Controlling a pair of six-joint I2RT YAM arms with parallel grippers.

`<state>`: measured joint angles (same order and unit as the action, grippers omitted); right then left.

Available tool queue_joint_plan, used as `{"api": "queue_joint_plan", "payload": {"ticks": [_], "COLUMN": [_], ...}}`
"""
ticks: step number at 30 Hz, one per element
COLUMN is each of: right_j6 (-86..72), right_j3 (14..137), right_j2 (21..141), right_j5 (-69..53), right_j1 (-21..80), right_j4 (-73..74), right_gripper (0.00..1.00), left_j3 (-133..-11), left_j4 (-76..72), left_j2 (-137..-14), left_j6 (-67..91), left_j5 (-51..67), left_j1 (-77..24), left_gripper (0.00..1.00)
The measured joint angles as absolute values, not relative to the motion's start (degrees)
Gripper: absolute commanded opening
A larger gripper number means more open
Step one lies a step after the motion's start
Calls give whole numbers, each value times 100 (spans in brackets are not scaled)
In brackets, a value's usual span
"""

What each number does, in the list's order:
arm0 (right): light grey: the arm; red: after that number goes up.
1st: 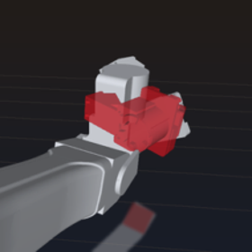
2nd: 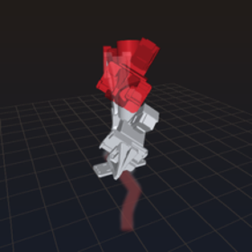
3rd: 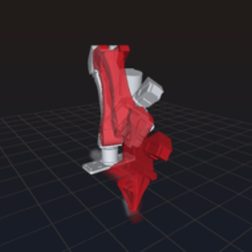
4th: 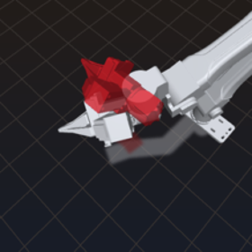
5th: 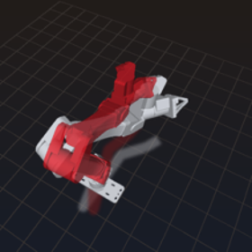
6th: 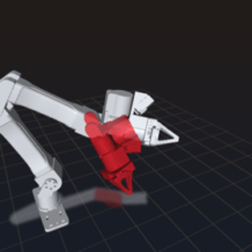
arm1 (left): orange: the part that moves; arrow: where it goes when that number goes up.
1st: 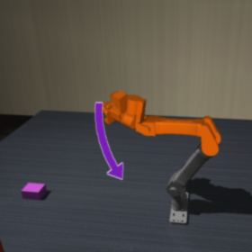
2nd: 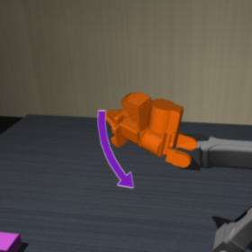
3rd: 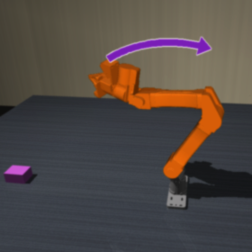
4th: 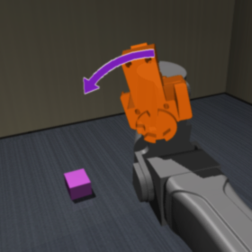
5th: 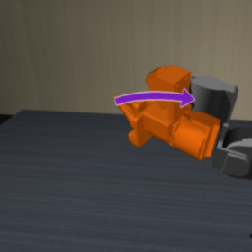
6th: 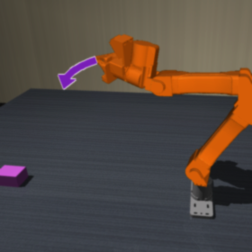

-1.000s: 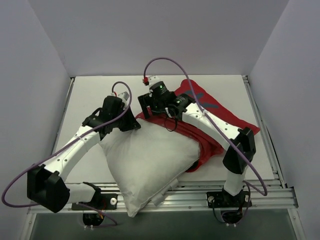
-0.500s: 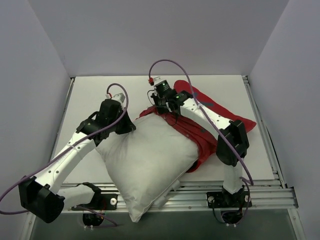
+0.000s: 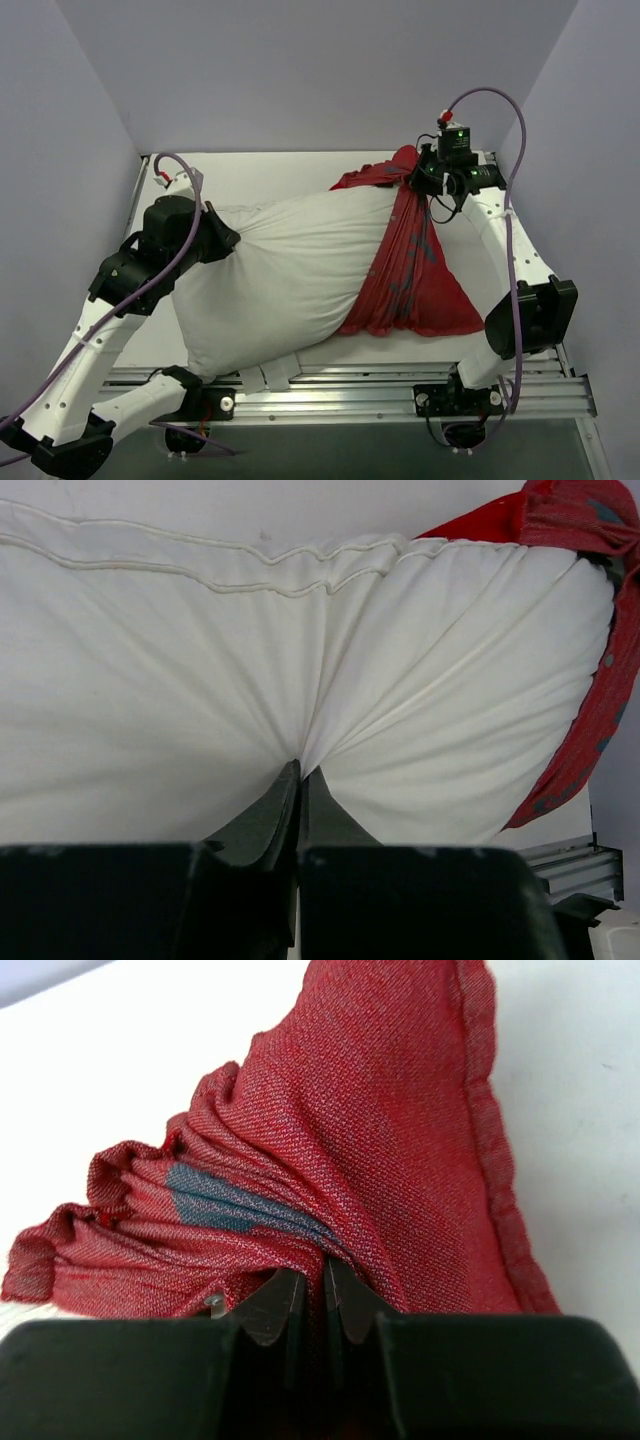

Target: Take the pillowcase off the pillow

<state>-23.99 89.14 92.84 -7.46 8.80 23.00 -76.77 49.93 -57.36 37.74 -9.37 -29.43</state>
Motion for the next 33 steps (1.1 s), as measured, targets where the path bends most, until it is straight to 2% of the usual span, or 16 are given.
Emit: {"api": "queue_joint_plan", "payload": {"ticks": [2, 4, 5, 8, 9, 11, 12, 14, 15, 18, 19, 24, 29, 33], "right_j6": [-2401, -2368, -2331, -2209, -2196, -2163, -2161, -2163, -2169, -2189, -2204, -2338, -2563, -2707], "right_j3": [8912, 8912, 8912, 8912, 8912, 8884, 8820, 8580, 8420, 7817, 7625, 6606, 5680, 5096], "right_j2": [9129, 9115, 9150, 9279, 9295, 9266, 9203, 8976, 8816, 8189, 7968, 6958, 6318, 6254], "right_j5": [-840, -856, -834, -735, -701, -589, -519, -390, -327, -115, -67, -5, -104, -325], "right_j1": [921, 1068, 1168, 1461, 1535, 1662, 1728, 1852, 1911, 2134, 2204, 2493, 2738, 2943], "right_j4": [2222, 2045, 1955, 1717, 1667, 1553, 1468, 1354, 1350, 1310, 1319, 1264, 1188, 843], "right_gripper": [2, 12, 26, 49, 53, 58, 62, 65, 65, 67, 67, 69, 70, 70], "left_j3": [-7719, -7717, -7684, -7581, -7581, -7627, -7703, -7907, -8025, -8394, -8493, -8442, -7131, -6077], "left_j4": [5076, 5120, 5094, 4976, 4934, 4838, 4812, 4661, 4598, 4462, 4397, 4272, 4099, 4040], "left_j2": [-5682, -5682, -5688, -5815, -5946, -6278, -6499, -6908, -7059, -7253, -7216, -6687, -5839, -5857], "left_j6": [3673, 3548, 3476, 3306, 3236, 3094, 3030, 2893, 2849, 2729, 2694, 2744, 3236, 3673], "left_j5": [-996, -1079, -1120, -1262, -1308, -1417, -1468, -1531, -1531, -1391, -1334, -1190, -1219, -1374], "left_j1": [-2941, -2919, -2895, -2777, -2720, -2602, -2552, -2464, -2445, -2475, -2521, -3100, -4254, -4501], "left_gripper": [2, 2, 2, 2, 7, 20, 33, 51, 68, 93, 96, 95, 95, 95]}}
